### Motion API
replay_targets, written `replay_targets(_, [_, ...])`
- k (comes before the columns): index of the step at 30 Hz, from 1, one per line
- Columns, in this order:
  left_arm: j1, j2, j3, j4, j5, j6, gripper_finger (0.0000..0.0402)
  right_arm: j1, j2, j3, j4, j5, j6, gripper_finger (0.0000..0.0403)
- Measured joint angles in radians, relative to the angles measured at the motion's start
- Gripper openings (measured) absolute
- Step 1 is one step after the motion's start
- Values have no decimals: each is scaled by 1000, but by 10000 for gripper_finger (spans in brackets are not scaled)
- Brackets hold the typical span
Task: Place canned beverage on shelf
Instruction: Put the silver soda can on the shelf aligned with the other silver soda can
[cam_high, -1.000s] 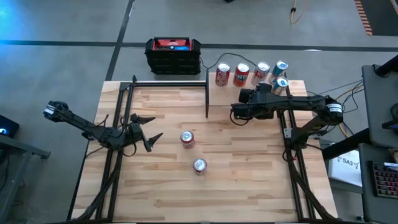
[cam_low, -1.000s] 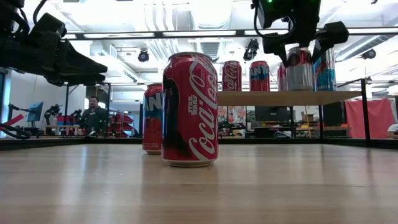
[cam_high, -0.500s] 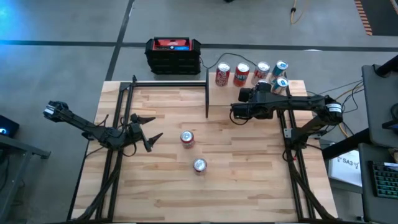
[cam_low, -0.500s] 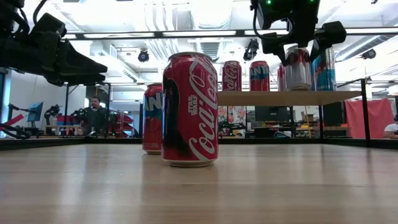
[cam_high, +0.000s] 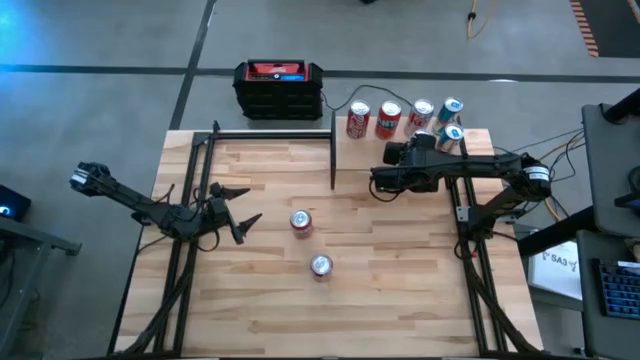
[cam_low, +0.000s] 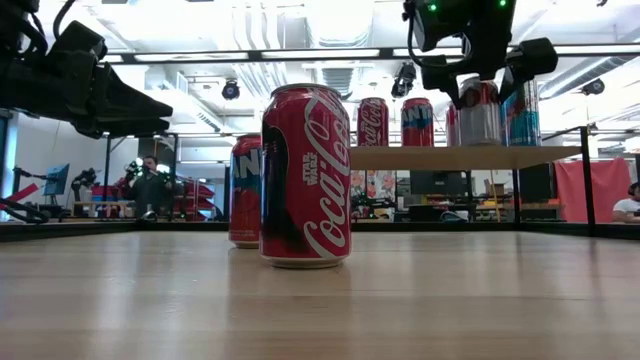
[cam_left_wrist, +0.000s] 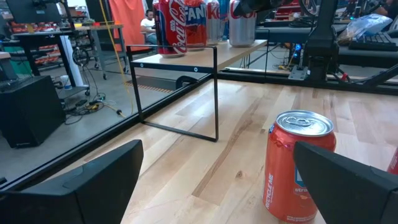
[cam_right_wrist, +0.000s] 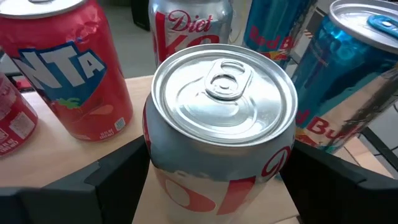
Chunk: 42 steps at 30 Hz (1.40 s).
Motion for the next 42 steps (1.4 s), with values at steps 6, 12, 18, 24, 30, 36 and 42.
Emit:
replay_targets(6, [0,0,0,0,0,0,400,0,1,-9,28,18,0,322])
replay_targets(12, [0,0,0,0,0,0,400,0,1,-42,39,54,4,322])
replay_targets(18, [0,0,0,0,0,0,400,0,0,-54,43,61,7,322])
replay_targets(24, [0,0,0,0,0,0,400,0,0,-54,44,58,6,322])
replay_targets(30, [0,0,0,0,0,0,400,0,0,-54,41,54,3,324])
replay_targets(36, [0,0,0,0,0,0,400,2,0,-54,38,1,-17,325])
replay_targets(42, [0,0,0,0,0,0,400,2,1,-56,37,-34,-20,325])
